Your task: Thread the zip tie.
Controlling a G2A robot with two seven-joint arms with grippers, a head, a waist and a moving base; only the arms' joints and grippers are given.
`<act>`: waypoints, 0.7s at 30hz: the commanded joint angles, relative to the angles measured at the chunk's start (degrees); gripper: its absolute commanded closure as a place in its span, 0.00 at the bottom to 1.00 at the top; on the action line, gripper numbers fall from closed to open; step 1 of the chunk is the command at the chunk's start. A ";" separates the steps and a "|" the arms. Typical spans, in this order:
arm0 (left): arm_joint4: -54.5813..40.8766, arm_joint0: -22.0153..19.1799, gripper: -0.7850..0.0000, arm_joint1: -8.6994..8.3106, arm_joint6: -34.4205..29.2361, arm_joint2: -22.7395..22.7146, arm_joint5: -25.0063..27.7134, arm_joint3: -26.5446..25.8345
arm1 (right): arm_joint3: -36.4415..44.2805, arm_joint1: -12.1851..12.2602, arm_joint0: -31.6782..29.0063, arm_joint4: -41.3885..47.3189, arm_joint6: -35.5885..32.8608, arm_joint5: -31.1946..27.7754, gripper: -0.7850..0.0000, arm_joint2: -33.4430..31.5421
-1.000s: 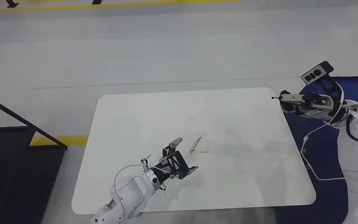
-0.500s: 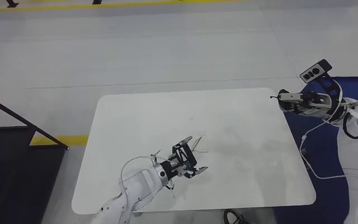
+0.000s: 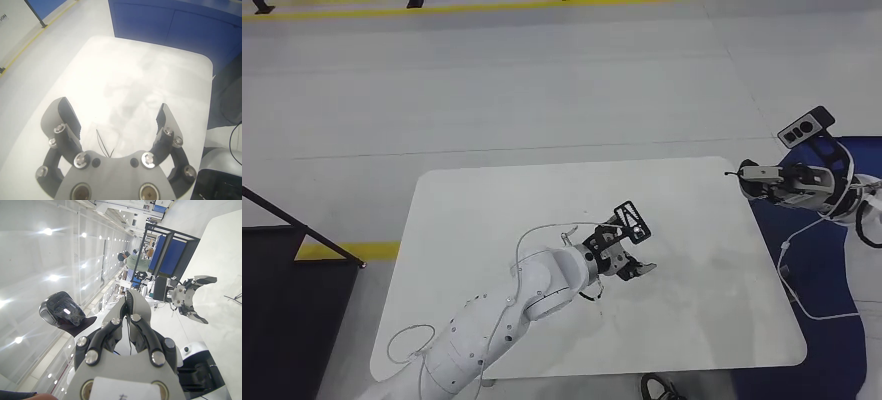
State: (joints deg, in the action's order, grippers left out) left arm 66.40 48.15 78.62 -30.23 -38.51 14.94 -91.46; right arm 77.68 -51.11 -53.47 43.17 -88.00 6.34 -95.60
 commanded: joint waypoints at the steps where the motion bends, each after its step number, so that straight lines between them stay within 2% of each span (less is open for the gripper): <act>1: -0.10 -0.02 0.00 0.00 -0.10 0.01 -0.01 0.03 | 0.00 0.00 0.00 0.00 0.00 0.00 1.00 0.00; 3: -2.56 0.94 0.00 0.01 -0.85 -0.57 -0.66 1.16 | 0.00 0.00 0.00 0.00 0.00 0.00 1.00 0.00; 5: -7.41 1.40 0.00 0.09 -0.68 -2.99 -2.45 1.19 | 0.00 0.00 0.00 0.00 0.00 0.00 1.00 0.00; 7: -10.10 1.06 0.00 0.32 -4.09 -4.25 -6.02 2.69 | 0.00 0.00 0.00 0.00 0.00 0.00 1.00 0.00; 11: -7.61 -2.32 0.00 1.78 -11.88 -1.41 -13.10 5.55 | 0.00 0.00 0.00 0.00 0.00 0.00 1.00 0.00; 14: -5.30 -5.50 0.00 3.20 -16.42 1.37 -16.63 10.27 | 0.00 0.00 0.00 0.00 0.00 0.00 1.00 0.00; 17: -10.27 -6.61 0.00 4.70 -15.64 2.66 -15.04 12.42 | 0.00 0.00 0.00 0.00 0.00 0.00 1.00 0.00; 21: -10.27 -6.61 0.00 4.70 -15.64 2.66 -15.04 12.42 | 0.00 0.00 0.00 0.00 0.00 0.00 1.00 0.00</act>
State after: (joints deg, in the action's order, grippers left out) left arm 55.84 41.51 83.35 -45.78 -35.83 0.00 -79.01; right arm 77.68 -51.12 -53.47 43.17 -88.00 6.34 -95.60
